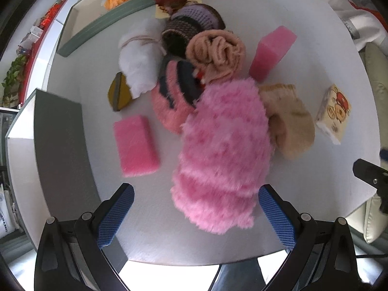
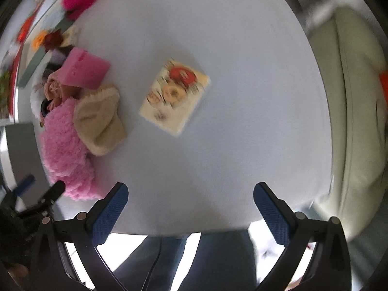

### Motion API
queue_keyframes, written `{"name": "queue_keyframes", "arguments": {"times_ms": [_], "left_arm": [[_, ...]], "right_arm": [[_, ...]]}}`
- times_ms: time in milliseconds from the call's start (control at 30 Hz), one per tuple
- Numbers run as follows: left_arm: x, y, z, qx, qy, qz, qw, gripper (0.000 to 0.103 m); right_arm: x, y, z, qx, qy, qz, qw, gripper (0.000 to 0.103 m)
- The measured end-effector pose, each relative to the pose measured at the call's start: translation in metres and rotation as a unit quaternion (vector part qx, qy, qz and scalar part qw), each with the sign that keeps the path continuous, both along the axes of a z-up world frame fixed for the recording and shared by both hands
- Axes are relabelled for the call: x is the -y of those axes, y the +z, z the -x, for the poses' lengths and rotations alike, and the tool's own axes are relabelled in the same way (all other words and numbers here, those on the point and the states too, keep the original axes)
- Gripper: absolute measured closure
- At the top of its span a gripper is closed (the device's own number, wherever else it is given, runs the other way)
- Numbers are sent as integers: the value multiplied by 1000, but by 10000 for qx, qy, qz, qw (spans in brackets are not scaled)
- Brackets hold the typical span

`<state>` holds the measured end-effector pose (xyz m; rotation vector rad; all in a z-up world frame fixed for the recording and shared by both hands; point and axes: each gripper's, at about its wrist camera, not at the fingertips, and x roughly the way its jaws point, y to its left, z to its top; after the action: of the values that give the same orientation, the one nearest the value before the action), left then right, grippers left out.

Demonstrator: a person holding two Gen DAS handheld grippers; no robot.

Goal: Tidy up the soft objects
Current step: 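Move both tools toward the pile of soft items on the table, then grasp the fluffy pink plush with the left tool while the right tool grasps the cartoon card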

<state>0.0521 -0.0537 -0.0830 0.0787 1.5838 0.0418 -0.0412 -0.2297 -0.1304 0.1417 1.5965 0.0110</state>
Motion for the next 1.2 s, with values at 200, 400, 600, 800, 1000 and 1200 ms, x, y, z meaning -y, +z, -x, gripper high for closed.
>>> {"name": "queue_keyframes", "arguments": {"times_ms": [200, 400, 600, 800, 1000, 1200], "left_arm": [[14, -15, -20, -96, 178, -81, 9998, 0], [26, -30, -33, -183, 518, -59, 9985, 0], [35, -53, -50, -287, 630, -85, 9976, 0], [43, -78, -55, -435, 650, 42, 9969, 0], [27, -92, -63, -556, 842, 483, 9937, 0], [27, -97, -75, -645, 955, 475, 9922, 0]], "right_arm": [[-28, -5, -35, 612, 1591, 510, 9840, 0], [-48, -32, -60, 454, 2877, 535, 9551, 0], [-63, -64, -73, 227, 3521, 856, 9318, 0], [-69, -76, -95, 37, 3362, 710, 9391, 0], [-64, -78, -90, 279, 3360, 642, 9393, 0], [-33, -78, -55, 453, 3344, 564, 9396, 0]]}}
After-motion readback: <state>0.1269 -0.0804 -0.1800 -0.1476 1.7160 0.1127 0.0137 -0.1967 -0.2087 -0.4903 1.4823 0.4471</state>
